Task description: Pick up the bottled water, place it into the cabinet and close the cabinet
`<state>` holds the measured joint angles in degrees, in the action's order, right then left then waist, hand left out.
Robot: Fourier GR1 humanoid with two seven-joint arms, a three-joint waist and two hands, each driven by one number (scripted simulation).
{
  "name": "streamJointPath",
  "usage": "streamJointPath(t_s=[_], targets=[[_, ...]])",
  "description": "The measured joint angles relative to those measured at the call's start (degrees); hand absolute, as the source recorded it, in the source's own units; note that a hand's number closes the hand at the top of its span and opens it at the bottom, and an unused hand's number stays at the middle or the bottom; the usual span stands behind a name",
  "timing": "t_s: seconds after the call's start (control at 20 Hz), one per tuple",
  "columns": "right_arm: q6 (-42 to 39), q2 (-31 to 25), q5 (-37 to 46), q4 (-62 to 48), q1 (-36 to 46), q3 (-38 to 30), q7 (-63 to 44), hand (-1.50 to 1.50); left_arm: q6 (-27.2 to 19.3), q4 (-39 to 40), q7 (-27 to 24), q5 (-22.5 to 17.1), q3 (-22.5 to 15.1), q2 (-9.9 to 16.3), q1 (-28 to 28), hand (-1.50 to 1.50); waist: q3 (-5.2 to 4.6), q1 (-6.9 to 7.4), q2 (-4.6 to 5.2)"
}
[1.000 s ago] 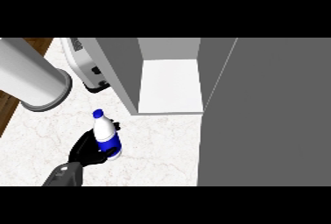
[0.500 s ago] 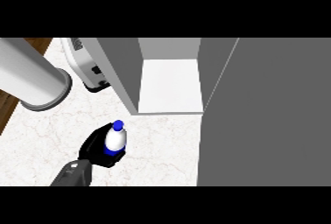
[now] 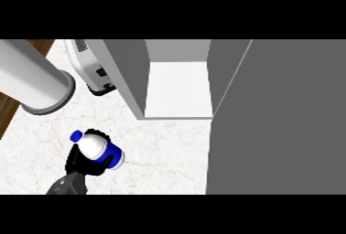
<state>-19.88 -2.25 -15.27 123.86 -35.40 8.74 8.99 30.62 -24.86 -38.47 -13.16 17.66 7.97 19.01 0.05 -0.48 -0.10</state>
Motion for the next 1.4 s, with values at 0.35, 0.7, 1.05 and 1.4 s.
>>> streamJointPath(t_s=[0.35, 0.7, 1.05, 1.4], targets=[[0.4, 0.5, 1.0, -1.7, 1.2, 0.5, 0.4, -1.50, 1.7, -2.3, 3.9, -4.9, 1.8, 0.9, -0.7, 1.50, -0.05, 0.20, 0.04], [0.2, 0.1, 1.0, -2.0, 1.5, 0.7, 0.6, -1.50, 2.0, -13.4, 11.0, -9.3, 0.1, -1.3, -4.9, 1.50, -0.03, 0.45, -0.05], [2.1, 0.6, 1.5, -0.8, 2.7, 2.8, -1.7, -1.50, -5.5, -31.0, 20.3, -11.8, -5.6, -5.8, -9.1, 1.50, 0.01, 0.63, -0.10], [2.4, 1.3, 2.4, -1.7, 1.9, 4.8, -0.1, -1.50, -16.5, -45.2, 25.8, -13.2, -14.2, -7.6, -10.2, 1.50, -0.02, 0.36, -0.07]])
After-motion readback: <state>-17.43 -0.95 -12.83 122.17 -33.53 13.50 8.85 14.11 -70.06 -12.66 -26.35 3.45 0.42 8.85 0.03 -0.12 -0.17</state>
